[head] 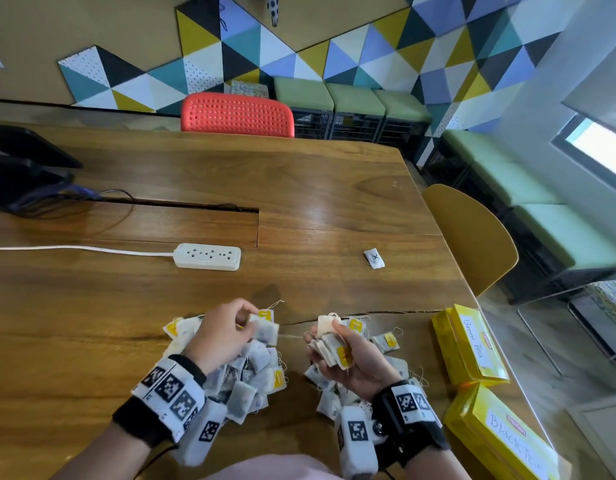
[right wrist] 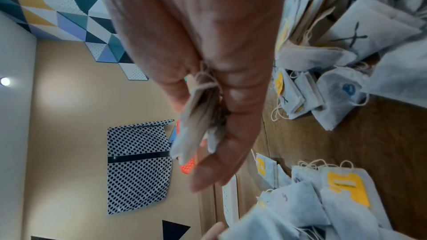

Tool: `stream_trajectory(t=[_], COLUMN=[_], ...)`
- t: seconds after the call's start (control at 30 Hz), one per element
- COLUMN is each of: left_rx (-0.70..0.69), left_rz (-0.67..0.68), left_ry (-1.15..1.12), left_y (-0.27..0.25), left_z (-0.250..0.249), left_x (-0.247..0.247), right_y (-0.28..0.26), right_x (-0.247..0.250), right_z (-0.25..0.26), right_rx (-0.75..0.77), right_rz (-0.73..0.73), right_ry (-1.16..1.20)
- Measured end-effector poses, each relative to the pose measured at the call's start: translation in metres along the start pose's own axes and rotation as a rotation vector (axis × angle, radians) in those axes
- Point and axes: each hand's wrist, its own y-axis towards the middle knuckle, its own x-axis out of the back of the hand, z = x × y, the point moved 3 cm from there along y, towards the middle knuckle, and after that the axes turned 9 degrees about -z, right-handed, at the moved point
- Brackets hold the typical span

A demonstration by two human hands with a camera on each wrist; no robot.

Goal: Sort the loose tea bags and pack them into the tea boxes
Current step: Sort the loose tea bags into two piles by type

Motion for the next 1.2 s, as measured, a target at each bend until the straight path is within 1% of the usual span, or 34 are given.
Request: stream_trajectory(t=[0.07, 0.1, 0.13, 0.17, 0.2, 0.23, 0.27, 0.33, 0.37, 0.43, 0.5, 0.63, 0.77, 0.9, 0.97, 1.0, 1.07, 1.13, 1.2], left_rx=[-0.004, -0.044, -0.107, -0.181, -0.256, -0.335, -0.408, -0.540, -0.590, -0.645, -0.662, -0.641, -0.634, -0.661, -0.634, -0.605, -0.509, -0.368, -0.202], left_rz=[-0.003, -0.015, -0.039, -0.063, -0.061, -0.032, 0.033, 0.206, 0.266, 0.302, 0.277, 0.207, 0.157, 0.213, 0.216, 0.203, 0.135, 0.070, 0.077], left_ry=[0.177, 0.283, 0.330, 0.282, 0.184, 0.082, 0.028, 0.022, 0.045, 0.114, 0.146, 0.120, 0.078, 0.115, 0.102, 0.049, -0.076, -0.178, -0.282], left_y=[-0.005, -0.008, -0.011, -0.014, -0.017, -0.021, -0.024, -0.030, -0.032, -0.032, -0.032, -0.029, -0.026, -0.031, -0.028, -0.025, -0.018, -0.010, -0.004], left_z=[0.009, 0.010, 0.008, 0.001, -0.010, -0.021, -0.034, -0.053, -0.059, -0.062, -0.062, -0.064, -0.062, -0.059, -0.057, -0.057, -0.054, -0.046, -0.039], left_x=[0.003, 0.002, 0.001, -0.001, -0.002, -0.004, -0.007, -0.018, -0.024, -0.036, -0.046, -0.051, -0.049, -0.053, -0.055, -0.055, -0.053, -0.050, -0.049], right_y=[0.000, -0.001, 0.001, 0.003, 0.004, 0.005, 0.005, 0.005, 0.004, 0.004, 0.005, 0.003, 0.008, -0.002, -0.004, -0.003, 0.000, 0.001, 0.000], right_x=[-0.001, -0.003, -0.004, -0.006, -0.007, -0.009, -0.011, -0.017, -0.019, -0.022, -0.022, -0.023, -0.020, -0.026, -0.029, -0.028, -0.025, -0.021, -0.020], right_z=[0.000, 0.000, -0.001, -0.002, -0.003, -0.004, -0.004, -0.005, -0.005, -0.006, -0.007, -0.010, -0.012, -0.006, -0.005, -0.005, -0.005, -0.004, -0.001], right_rx=[-0.015, -0.020, -0.029, -0.039, -0.049, -0.059, -0.067, -0.076, -0.077, -0.061, -0.046, -0.048, -0.052, -0.094, -0.100, -0.098, -0.091, -0.095, -0.081], right_rz=[0.008, 0.016, 0.022, 0.022, 0.025, 0.028, 0.033, 0.051, 0.067, 0.090, 0.084, 0.067, 0.056, 0.133, 0.174, 0.181, 0.190, 0.213, 0.221], right_ry=[0.037, 0.050, 0.056, 0.060, 0.066, 0.069, 0.071, 0.071, 0.071, 0.058, 0.050, 0.091, 0.067, 0.095, 0.111, 0.118, 0.142, 0.144, 0.123])
